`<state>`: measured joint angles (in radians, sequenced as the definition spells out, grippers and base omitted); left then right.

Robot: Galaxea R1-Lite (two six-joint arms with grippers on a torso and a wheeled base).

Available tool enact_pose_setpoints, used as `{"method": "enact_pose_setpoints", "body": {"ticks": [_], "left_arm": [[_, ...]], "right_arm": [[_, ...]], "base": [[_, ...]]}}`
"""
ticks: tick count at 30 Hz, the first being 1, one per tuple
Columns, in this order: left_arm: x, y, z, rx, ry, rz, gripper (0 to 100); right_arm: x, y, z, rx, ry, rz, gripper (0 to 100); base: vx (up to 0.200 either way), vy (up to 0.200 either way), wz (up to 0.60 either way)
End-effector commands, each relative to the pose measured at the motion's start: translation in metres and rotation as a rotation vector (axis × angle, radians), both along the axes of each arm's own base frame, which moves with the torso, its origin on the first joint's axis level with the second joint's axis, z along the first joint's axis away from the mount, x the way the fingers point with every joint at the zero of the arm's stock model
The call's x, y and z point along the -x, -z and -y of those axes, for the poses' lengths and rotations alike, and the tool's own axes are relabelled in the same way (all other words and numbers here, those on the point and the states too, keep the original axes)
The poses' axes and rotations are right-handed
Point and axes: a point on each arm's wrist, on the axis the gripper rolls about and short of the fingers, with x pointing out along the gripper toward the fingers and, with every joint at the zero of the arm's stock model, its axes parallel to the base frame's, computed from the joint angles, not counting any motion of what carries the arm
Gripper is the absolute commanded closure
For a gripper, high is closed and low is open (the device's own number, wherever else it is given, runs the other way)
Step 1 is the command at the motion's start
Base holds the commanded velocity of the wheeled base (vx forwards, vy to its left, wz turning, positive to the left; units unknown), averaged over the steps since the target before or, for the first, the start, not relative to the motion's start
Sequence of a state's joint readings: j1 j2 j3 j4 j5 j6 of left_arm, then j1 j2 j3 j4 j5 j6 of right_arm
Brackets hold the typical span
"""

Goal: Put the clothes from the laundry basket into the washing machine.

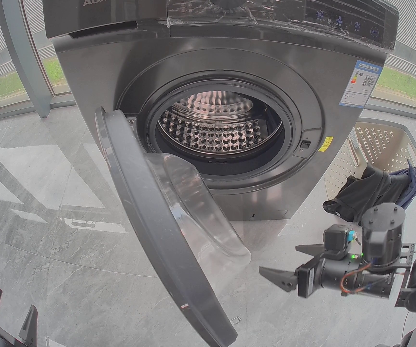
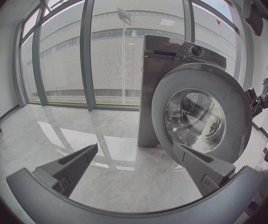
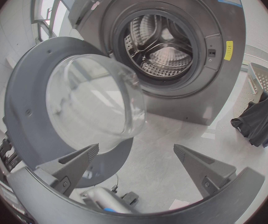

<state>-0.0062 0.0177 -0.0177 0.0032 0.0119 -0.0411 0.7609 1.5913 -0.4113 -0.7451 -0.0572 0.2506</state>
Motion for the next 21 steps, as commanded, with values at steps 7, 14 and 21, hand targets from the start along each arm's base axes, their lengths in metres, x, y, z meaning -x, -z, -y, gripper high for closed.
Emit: {"method": "enact_pose_setpoints", "body": {"ticks": [7,14,21], "left_arm": [[-0.001,0.004,0.000,0.000,0.000,-0.008,0],[-0.001,0.004,0.000,0.000,0.000,-0.008,0],[-0.001,0.004,0.000,0.000,0.000,-0.011,0]], "right_arm": [[-0.059,0.014,-0.016,0.030,0.116,-0.012,0],[-0.055,0.015,-0.028,0.032,0.071,-0.008,0],[-0.027,0.013,-0.054,0.024,-0.049,-0.009,0]], "base": [[0.000,0.000,0.00],[0.000,0.000,0.00],[0.000,0.000,0.00]]}}
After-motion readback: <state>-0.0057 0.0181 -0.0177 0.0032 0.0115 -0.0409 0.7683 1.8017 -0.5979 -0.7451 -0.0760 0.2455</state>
